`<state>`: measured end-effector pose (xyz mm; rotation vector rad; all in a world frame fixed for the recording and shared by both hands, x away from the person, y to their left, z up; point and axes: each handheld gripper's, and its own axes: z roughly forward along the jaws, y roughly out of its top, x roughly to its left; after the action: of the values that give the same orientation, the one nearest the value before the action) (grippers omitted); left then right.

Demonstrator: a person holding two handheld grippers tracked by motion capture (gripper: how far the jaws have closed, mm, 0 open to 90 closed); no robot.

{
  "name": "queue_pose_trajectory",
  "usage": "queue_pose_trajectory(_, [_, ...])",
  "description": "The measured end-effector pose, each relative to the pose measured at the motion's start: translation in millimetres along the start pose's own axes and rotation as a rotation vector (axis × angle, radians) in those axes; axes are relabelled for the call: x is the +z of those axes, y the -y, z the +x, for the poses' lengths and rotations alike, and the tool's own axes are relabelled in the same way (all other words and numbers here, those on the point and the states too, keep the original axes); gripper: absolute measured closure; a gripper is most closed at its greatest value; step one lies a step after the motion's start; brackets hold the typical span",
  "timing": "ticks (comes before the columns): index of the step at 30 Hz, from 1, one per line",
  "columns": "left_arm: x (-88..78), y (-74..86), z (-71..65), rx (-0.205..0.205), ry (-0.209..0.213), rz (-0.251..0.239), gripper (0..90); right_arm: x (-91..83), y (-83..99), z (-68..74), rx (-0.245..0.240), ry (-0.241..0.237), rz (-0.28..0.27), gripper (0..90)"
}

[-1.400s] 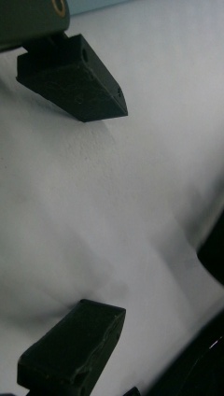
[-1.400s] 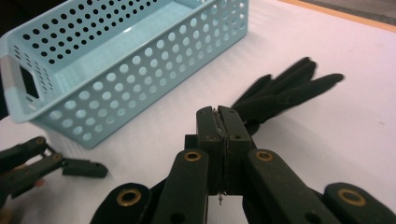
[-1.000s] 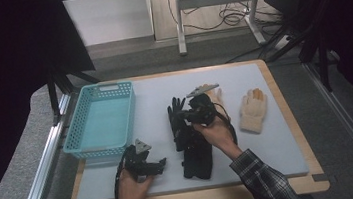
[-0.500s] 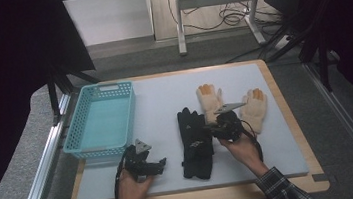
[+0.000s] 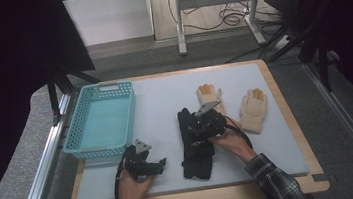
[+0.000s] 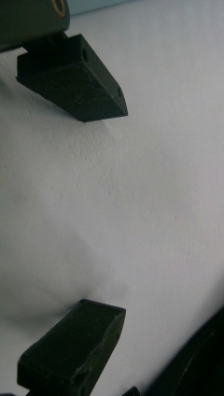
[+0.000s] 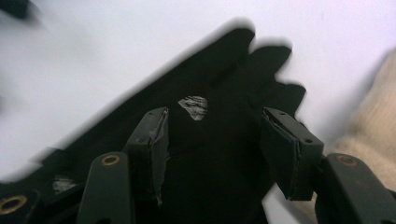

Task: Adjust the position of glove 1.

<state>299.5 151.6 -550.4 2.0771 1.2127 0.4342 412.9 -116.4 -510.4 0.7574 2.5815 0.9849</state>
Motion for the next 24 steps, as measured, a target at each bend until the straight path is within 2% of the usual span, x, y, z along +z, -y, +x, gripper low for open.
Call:
queue_pose_trajectory(1, [0.0, 0.0, 0.0, 0.000, 0.000, 0.000, 5.9, 0.0, 0.0, 0.0, 0.000, 0.000, 0.000, 46.0])
queue_pose_trajectory(2, [0.0, 0.0, 0.0, 0.000, 0.000, 0.000, 5.9, 3.8, 4.4, -7.0, 0.081, -0.082, -0.010, 59.0])
queue_pose_trajectory(3, [0.0, 0.0, 0.0, 0.000, 0.000, 0.000, 5.9, 3.8, 4.4, -7.0, 0.081, -0.082, -0.010, 59.0])
queue_pose_trajectory(4, [0.2, 0.0, -0.2, -0.003, 0.000, -0.002, 5.9, 3.1, 5.2, -7.4, 0.093, -0.085, -0.011, 67.1])
queue_pose_trajectory(6, [0.0, 0.0, 0.1, 0.002, 0.000, 0.001, 5.9, -1.5, 3.4, -3.6, 0.085, -0.041, 0.003, 83.1])
queue_pose_trajectory(7, [0.0, 0.0, 0.1, 0.002, 0.000, 0.001, 5.9, -1.5, 3.4, -3.6, 0.085, -0.041, 0.003, 83.1])
queue_pose_trajectory(8, [0.4, 0.0, -0.3, -0.005, 0.000, -0.004, 5.9, -4.4, 0.9, -2.0, 0.090, -0.030, 0.003, 86.8])
queue_pose_trajectory(11, [0.3, 0.0, -0.2, -0.003, 0.000, -0.002, 5.9, -8.2, -0.7, -0.4, 0.107, -0.024, -0.001, 87.1])
queue_pose_trajectory(12, [0.3, 0.0, -0.1, -0.003, 0.000, -0.003, 5.9, -13.8, -1.3, 1.3, 0.136, -0.038, -0.017, 87.2])
queue_pose_trajectory(16, [0.4, 0.0, -0.2, -0.004, 0.000, -0.004, 5.9, -24.4, -3.8, 5.3, 0.167, -0.048, -0.043, 87.3])
queue_pose_trajectory(18, [-0.1, -0.1, 0.4, 0.005, -0.001, 0.002, 5.9, -36.6, -8.3, 10.7, 0.197, -0.057, -0.068, 87.3])
queue_pose_trajectory(21, [-0.1, -0.1, 0.4, 0.005, 0.000, 0.003, 5.9, -44.7, -11.6, 15.7, 0.209, -0.055, -0.079, 87.3])
queue_pose_trajectory(24, [-0.2, -0.1, 0.5, 0.007, 0.000, 0.004, 5.9, -59.4, -16.5, 27.2, 0.235, -0.062, -0.107, 87.3])
